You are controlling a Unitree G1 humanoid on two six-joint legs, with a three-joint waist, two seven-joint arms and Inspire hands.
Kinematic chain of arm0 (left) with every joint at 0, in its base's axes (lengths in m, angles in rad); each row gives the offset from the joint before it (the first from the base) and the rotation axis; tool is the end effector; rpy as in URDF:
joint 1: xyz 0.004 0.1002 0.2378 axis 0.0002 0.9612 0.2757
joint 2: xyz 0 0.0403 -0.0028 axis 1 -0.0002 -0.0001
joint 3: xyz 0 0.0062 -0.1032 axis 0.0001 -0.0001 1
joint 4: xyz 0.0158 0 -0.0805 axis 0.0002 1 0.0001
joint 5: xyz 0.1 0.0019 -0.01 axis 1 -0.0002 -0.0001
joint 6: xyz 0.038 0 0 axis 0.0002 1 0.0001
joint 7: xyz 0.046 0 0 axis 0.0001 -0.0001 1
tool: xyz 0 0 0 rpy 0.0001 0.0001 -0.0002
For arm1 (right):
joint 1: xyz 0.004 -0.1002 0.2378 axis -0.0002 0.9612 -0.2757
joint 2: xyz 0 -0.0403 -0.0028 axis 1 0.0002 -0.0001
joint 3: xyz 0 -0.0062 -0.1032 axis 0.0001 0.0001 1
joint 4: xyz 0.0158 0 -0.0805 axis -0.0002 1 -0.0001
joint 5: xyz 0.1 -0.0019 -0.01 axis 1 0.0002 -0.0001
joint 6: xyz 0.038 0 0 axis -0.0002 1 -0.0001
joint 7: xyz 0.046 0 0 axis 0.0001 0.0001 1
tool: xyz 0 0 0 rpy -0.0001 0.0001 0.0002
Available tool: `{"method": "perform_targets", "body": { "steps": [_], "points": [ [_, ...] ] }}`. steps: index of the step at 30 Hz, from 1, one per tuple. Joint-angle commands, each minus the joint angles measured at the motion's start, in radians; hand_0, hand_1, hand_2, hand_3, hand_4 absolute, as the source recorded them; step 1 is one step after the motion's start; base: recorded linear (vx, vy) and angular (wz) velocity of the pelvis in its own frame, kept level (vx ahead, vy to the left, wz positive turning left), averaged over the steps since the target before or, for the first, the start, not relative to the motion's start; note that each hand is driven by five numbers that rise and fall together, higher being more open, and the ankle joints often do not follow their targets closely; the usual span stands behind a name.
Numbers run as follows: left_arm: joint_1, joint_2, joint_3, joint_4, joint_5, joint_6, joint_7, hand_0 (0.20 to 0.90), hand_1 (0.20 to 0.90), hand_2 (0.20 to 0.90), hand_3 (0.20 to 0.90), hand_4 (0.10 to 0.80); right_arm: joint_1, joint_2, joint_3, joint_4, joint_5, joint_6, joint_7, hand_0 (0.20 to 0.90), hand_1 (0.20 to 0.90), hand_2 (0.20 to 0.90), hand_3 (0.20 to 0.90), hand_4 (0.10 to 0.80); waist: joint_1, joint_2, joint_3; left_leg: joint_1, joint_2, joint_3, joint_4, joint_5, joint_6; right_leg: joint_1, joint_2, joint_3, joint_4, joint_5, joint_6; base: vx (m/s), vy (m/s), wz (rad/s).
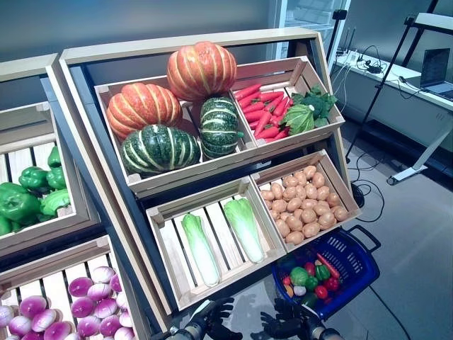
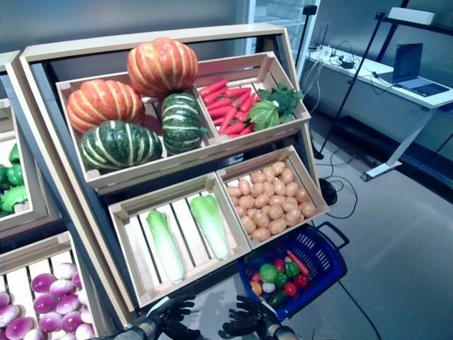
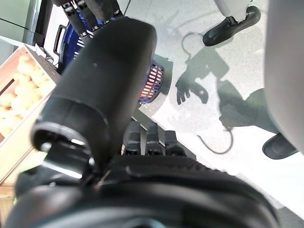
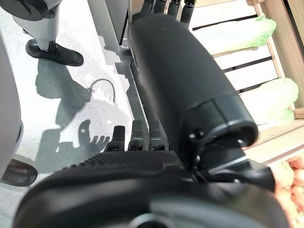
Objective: Put vegetables into the basket
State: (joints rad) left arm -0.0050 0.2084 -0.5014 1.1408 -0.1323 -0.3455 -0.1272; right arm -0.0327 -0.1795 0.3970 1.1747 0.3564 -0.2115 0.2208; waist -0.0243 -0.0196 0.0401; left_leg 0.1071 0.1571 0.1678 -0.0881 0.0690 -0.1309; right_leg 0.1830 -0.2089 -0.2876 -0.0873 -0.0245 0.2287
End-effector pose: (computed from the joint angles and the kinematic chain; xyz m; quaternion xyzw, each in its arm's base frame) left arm 0.0922 0.1762 -0.1109 0.1172 0.4096 -0.2005 0.8822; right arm 0.0967 -0.1811 -0.1134 0.0137 0.4647 0.1191 0.8773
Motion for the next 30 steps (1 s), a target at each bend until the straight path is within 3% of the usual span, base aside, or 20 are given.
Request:
{"method": "perform_targets", "body": {
  "steps": [1,11,18,23,26,29,30],
  "points": [
    [-0.106,-0.020,0.006,0.016,-0.002,-0.098,-0.004,0.900,0.900,0.900,0.900,0.800,-0.093,0.022,-0.008,0.019,-0.015,-0.043,0.021,0.900,0.900,0.900,0.900,0.800,0.013,0.013,0.023,0.023,-0.036,0.028,0.001,-0.052,0.047,-0.046,0.054,0.011,0.009,0.065,-0.093,0.000,0.000,0.00],
    [-0.113,-0.023,-0.012,0.017,0.031,-0.112,0.014,0.900,0.900,0.900,0.900,0.800,-0.100,0.019,-0.008,0.023,-0.011,-0.040,0.012,0.900,0.900,0.900,0.900,0.800,0.007,0.013,0.017,0.030,-0.030,0.034,0.001,-0.052,0.046,-0.046,0.061,0.019,0.011,0.063,-0.096,0.000,0.000,0.00],
    [-0.118,-0.019,-0.032,0.007,0.034,-0.108,-0.057,0.900,0.900,0.900,0.900,0.800,-0.105,0.015,-0.013,0.022,0.004,-0.021,0.015,0.900,0.900,0.900,0.900,0.800,0.005,0.016,0.025,0.031,-0.027,0.037,0.001,-0.047,0.044,-0.048,0.064,0.024,0.016,0.061,-0.099,0.000,0.000,0.00],
    [-0.131,-0.008,-0.069,-0.006,0.065,-0.168,-0.051,0.900,0.900,0.900,0.900,0.800,-0.112,0.011,-0.014,0.023,0.023,-0.020,0.018,0.900,0.900,0.900,0.900,0.800,-0.001,0.019,0.028,0.030,-0.027,0.039,0.001,-0.047,0.044,-0.050,0.066,0.031,0.015,0.062,-0.098,0.000,0.000,0.00],
    [-0.135,0.015,-0.089,-0.062,0.202,-0.245,0.020,0.900,0.900,0.900,0.900,0.800,-0.109,0.008,-0.020,0.023,0.045,-0.020,0.016,0.900,0.900,0.900,0.900,0.800,-0.004,0.020,0.026,0.036,-0.029,0.040,0.001,-0.051,0.042,-0.046,0.068,0.035,0.013,0.060,-0.097,0.045,-0.011,-0.01],
    [-0.156,0.087,-0.135,-0.209,0.445,-0.302,0.215,0.900,0.900,0.900,0.900,0.800,-0.107,-0.012,-0.018,0.006,0.057,-0.013,0.014,0.900,0.900,0.900,0.900,0.800,-0.008,0.026,0.033,0.037,-0.028,0.045,0.001,-0.050,0.040,-0.047,0.068,0.041,0.015,0.060,-0.095,0.000,0.000,0.00],
    [-0.161,0.096,-0.141,-0.228,0.449,-0.296,0.232,0.900,0.900,0.900,0.900,0.800,-0.107,-0.014,-0.018,0.005,0.058,-0.012,0.015,0.900,0.900,0.900,0.900,0.800,-0.009,0.027,0.034,0.038,-0.028,0.045,0.001,-0.050,0.040,-0.046,0.068,0.041,0.015,0.060,-0.095,0.000,0.000,0.00]
  ]
}}
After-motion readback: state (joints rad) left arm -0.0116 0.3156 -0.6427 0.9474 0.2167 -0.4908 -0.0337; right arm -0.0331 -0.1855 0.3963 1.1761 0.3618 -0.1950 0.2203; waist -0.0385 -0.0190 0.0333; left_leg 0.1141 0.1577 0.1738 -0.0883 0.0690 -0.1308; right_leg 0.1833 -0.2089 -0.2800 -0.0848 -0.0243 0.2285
